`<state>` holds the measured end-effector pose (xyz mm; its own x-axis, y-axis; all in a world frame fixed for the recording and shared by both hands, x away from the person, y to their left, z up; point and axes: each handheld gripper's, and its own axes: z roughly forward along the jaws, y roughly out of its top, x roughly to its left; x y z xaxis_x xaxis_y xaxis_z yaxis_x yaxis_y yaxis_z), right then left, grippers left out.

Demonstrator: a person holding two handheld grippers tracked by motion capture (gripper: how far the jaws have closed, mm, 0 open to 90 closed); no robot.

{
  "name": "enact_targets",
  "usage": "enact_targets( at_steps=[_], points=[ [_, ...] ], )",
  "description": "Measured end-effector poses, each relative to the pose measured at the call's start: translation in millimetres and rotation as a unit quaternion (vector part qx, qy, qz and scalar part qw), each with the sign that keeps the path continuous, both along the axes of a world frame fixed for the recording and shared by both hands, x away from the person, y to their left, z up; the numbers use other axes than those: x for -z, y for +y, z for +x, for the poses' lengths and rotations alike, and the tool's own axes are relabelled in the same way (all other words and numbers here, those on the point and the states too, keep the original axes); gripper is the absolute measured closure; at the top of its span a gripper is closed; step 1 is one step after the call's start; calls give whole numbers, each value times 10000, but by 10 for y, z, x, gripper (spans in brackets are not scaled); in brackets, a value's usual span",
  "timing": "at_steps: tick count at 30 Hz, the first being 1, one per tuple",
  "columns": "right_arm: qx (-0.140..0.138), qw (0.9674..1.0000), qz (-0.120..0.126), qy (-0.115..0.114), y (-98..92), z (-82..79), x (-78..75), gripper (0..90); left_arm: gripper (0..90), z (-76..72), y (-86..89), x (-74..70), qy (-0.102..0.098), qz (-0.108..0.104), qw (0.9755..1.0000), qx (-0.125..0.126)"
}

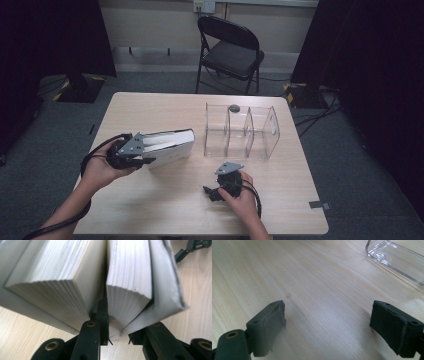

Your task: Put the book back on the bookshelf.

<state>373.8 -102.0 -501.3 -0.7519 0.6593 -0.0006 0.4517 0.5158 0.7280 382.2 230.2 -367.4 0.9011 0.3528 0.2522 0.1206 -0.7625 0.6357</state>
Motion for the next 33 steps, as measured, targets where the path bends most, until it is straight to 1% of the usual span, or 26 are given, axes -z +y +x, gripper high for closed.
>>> enact_targets(
  at_steps=[1, 2, 3, 4, 7, 8, 11, 12, 13, 14, 17, 20, 23, 24, 25, 26, 27, 28, 29, 32, 33],
  points=[
    [0, 10000, 0, 0, 0, 0, 0, 111, 746, 0, 0, 0, 0, 0, 10000, 0],
    [-1, 10000, 1, 1, 0, 0, 0, 111, 747, -13, -6, -8, 35, -26, 10000, 76],
    [-1, 10000, 1, 1, 0, 0, 0, 111, 747, -13, -6, -8, 35, -26, 10000, 76],
    [-3, 10000, 1, 2, -1, 0, 0, 111, 748, -27, -7, -18, 78, -17, 9999, 146],
    [-3, 10000, 0, 0, -1, 0, 0, 111, 748, -41, -11, -21, 108, -56, 9998, 167],
    [-2, 10000, 0, 0, -1, 0, 0, 111, 748, -49, -18, -25, 153, -64, 9997, 204],
    [-4, 10000, 1, 1, -1, 0, 0, 111, 748, -63, -28, -33, 156, -45, 9997, 195],
    [-4, 10000, 1, 0, -1, 0, 0, 111, 748, -65, -31, -45, 217, -22, 9996, 202],
    [-4, 10000, 1, 0, -1, 0, 0, 111, 748, -65, -31, -45, 217, -22, 9996, 202],
    [9, 10000, -1, 16, 0, -2, -1, 111, 748, -63, -34, -43, 237, -64, 9995, 201],
    [-12, 10000, 2, -1, -1, 2, 0, 111, 748, -54, -35, -56, 276, -40, 9994, 187],
    [-11, 10000, 2, 0, -1, 2, 0, 112, 748, -34, -32, -65, 347, -44, 9991, 228],
    [-11, 10000, 2, 0, -1, 2, 0, 112, 748, -35, -27, -65, 351, -62, 9991, 233],
    [-8, 10000, 1, -3, -2, 3, 0, 111, 748, -39, -23, -79, 377, 11, 9990, 247],
    [-8, 10000, 1, -3, -2, 3, 0, 111, 748, -39, -23, -79, 377, 11, 9990, 247],
    [-9, 10000, -1, -5, -1, 4, 0, 111, 748, -39, -26, -67, 378, -98, 9988, 298],
    [-12, 10000, -3, -8, -1, 5, 0, 111, 748, -43, -27, -67, 404, -121, 9986, 310],
    [-12, 10000, -3, -8, -1, 5, 0, 111, 749, -43, -27, -67, 404, -121, 9986, 310],
    [-9, 10000, -1, -6, -1, 4, 0, 111, 749, -46, -25, -74, 431, -65, 9985, 329],
    [-9, 10000, -2, -5, -1, 4, 0, 111, 749, -51, -27, -78, 487, -85, 9978, 433],
    [-9, 10000, -2, -5, -1, 4, 0, 111, 748, -51, -27, -78, 487, -85, 9978, 433]
  ],
)
